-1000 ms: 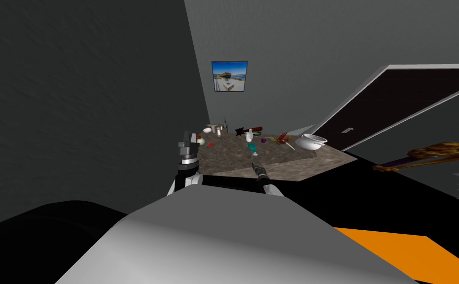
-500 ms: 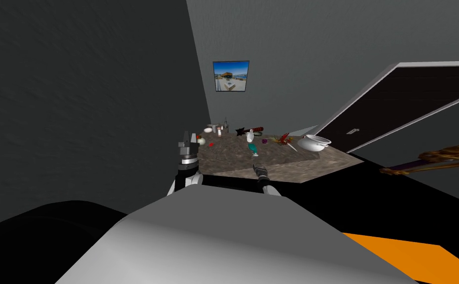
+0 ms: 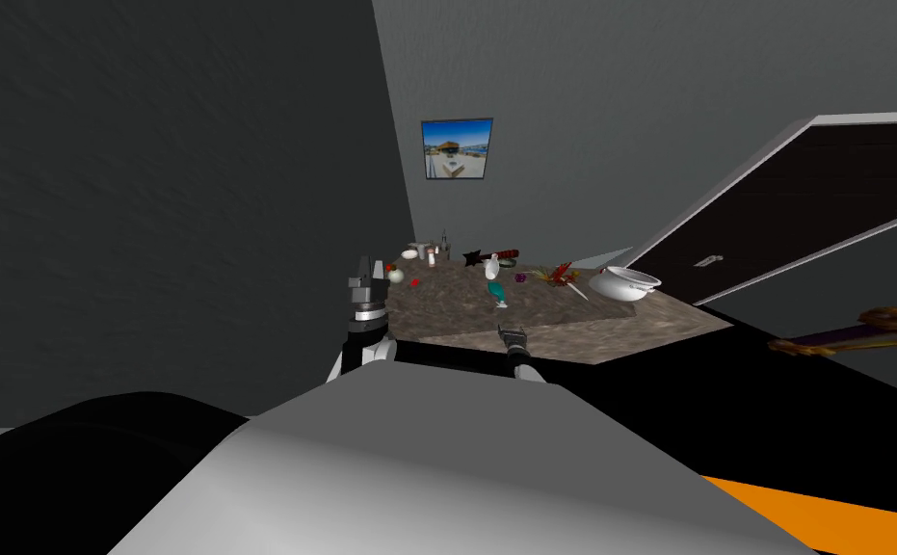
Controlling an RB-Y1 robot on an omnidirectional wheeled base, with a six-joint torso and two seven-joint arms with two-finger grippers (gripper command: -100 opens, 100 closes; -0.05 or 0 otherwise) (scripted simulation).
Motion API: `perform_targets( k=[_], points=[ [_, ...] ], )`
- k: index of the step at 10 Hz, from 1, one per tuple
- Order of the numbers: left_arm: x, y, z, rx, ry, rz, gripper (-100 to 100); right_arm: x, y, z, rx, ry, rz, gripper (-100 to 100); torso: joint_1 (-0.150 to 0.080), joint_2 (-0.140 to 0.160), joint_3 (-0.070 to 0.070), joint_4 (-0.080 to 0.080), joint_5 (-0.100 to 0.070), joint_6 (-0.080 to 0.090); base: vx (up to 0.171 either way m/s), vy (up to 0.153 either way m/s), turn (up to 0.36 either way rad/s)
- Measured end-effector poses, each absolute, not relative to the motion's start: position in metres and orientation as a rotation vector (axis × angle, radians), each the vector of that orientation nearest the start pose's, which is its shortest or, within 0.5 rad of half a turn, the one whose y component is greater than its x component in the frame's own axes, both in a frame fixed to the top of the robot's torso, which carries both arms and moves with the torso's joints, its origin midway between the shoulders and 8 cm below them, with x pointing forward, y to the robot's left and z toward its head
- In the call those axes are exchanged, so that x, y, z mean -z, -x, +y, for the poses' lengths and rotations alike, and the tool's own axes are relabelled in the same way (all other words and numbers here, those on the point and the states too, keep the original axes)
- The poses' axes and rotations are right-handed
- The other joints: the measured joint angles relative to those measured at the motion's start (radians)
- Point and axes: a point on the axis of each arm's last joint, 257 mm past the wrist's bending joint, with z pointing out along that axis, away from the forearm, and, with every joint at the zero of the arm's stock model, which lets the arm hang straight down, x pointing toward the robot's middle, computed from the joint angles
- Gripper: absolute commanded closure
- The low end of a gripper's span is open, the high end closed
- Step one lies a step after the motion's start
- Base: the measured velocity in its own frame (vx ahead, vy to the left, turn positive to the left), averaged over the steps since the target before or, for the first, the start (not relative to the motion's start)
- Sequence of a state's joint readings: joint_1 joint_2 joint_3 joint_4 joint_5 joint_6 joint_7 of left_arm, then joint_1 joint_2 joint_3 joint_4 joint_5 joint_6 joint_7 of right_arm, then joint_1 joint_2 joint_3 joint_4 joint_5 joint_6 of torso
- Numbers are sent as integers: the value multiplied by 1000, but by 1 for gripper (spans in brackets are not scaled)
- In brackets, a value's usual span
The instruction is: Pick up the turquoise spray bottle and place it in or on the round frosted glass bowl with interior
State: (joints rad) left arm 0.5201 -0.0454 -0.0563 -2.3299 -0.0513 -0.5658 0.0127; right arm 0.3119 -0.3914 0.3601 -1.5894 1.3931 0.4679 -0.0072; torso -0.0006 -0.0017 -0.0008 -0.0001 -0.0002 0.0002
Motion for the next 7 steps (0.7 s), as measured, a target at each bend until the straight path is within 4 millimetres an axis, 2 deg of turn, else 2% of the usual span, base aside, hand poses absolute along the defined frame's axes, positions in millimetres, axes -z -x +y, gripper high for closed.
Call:
perform_targets(
  k=[3, 7],
  points=[
    [-52, -323, 258, 1349, 590, 532, 0, 386, -396, -340, 509, 160, 1876, -100, 0, -1, 0, 0, 0, 0, 32, -16, 72],
    [-52, -323, 259, 1349, 590, 532, 0, 382, -393, -351, 660, 296, 1830, -100, 0, 0, 0, 0, 0, 0, 25, -8, 65]
  ],
)
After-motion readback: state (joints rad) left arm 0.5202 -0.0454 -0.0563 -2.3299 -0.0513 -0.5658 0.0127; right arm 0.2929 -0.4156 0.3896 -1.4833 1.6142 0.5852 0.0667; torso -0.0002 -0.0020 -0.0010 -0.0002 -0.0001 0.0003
